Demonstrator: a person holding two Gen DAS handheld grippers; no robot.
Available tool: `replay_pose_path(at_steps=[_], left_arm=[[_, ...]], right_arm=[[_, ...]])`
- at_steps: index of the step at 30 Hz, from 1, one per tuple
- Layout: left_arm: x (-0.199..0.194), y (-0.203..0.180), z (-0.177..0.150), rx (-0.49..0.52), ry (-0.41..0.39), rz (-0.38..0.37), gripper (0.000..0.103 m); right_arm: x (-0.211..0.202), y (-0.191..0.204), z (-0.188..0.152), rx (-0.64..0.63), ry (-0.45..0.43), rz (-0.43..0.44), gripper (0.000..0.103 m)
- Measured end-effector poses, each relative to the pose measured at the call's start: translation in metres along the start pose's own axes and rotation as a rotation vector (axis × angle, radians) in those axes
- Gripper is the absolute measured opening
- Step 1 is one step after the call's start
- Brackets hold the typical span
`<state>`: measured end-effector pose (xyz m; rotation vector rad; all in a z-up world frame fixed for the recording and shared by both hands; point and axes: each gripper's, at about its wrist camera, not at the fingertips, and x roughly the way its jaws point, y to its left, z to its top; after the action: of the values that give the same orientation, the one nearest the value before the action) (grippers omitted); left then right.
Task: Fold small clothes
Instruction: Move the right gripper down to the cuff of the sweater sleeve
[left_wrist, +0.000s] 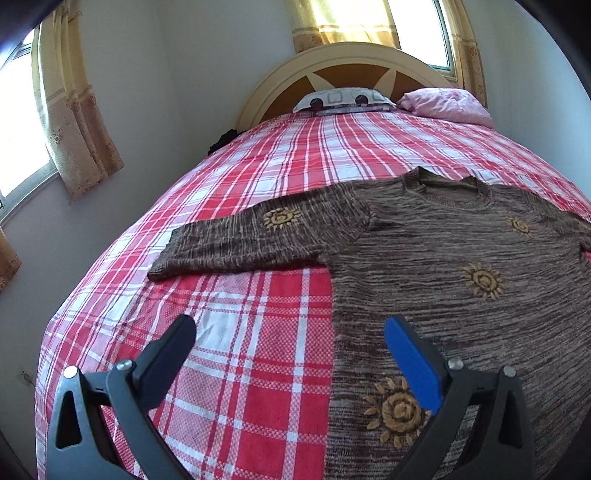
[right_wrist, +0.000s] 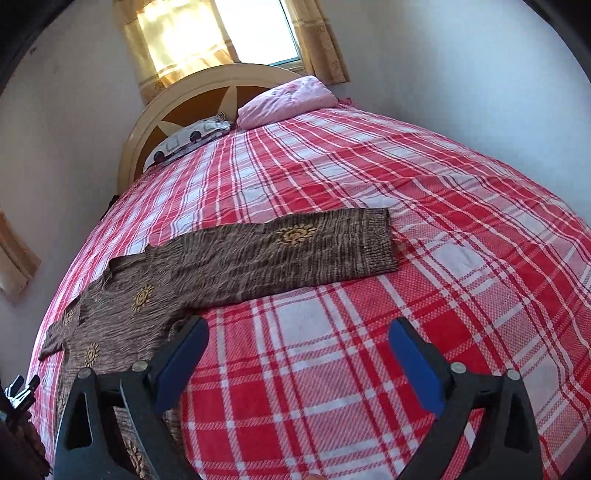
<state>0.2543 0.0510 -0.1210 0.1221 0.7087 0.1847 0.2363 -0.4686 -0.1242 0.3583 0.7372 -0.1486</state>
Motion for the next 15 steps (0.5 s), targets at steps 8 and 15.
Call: replay_pose_path(at_steps=[8,15], left_arm=[[0.017,-0.017,0.014,0.006,0.029,-0.049,0.103],[0.026,-0.036,0.028,0.038,0.021,-0.083,0.103]], right_arm=[[0.044,-0.036,0.02,0.173,0.064,0.052,0.079],[0.067,-0.057,0.027,0.28,0.083,0.058,0.072]])
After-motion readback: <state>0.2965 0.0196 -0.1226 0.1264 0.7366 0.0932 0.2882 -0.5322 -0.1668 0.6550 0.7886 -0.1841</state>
